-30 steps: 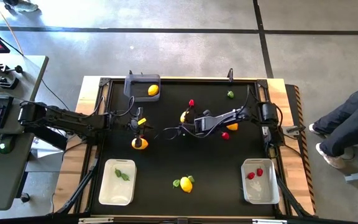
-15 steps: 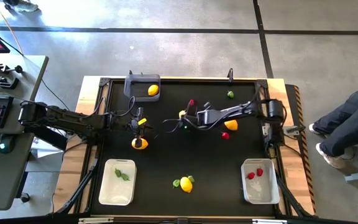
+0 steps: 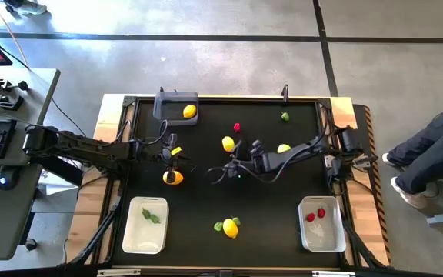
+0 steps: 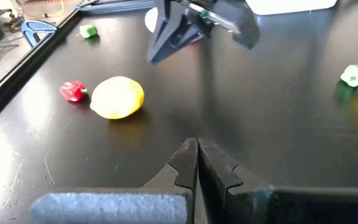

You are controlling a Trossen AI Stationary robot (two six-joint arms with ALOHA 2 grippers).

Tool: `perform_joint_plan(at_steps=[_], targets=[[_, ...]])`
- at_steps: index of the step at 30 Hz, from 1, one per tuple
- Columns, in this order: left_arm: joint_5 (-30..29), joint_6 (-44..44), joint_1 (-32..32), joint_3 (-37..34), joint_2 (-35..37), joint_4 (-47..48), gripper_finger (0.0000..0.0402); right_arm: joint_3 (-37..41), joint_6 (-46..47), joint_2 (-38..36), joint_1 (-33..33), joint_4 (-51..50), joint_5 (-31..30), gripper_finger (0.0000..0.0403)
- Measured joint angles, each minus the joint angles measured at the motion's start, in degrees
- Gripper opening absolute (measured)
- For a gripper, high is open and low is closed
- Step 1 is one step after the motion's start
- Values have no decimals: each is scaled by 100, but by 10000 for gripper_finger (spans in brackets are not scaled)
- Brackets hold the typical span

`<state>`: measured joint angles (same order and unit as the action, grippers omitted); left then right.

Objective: Sort produce into baskets
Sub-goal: Put the yellow lemon into the black bin

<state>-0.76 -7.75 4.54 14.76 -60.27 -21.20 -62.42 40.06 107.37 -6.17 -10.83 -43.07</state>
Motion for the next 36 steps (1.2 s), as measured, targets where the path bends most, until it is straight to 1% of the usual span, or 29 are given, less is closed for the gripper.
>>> perform_joint_plan(at_steps=[4,7,9,11,13,20,23,26,28,31,34,36], targets=[[-8,0,0,0,0,-2,0,313,1,0,-77,873,-18,1],[-17,0,0,0,0,-2,0,345,-26,0,-59,983,92,7],[-17,0,0,0,0,-5,0,344,-72,18,-33,982,128,24],[-17,0,0,0,0,-4,0,344,-151,24,3,985,184,53],[-17,2,0,0,0,-4,0,344,-147,22,50,1025,305,90],[-17,2,0,0,0,-6,0,344,8,24,270,1026,293,250],[-17,2,0,0,0,-6,0,344,4,54,372,1081,260,295],[-17,2,-1,-1,0,-6,0,342,-106,215,447,1330,304,309],[-15,2,-2,-3,0,-4,0,340,-287,384,491,1600,429,311],[-15,2,-2,-4,0,-4,0,331,-260,597,539,1661,378,311],[-16,2,-2,-4,0,-6,0,329,-152,709,582,1630,294,299],[-15,3,-2,-4,0,-6,0,329,-140,755,588,1645,242,281]])
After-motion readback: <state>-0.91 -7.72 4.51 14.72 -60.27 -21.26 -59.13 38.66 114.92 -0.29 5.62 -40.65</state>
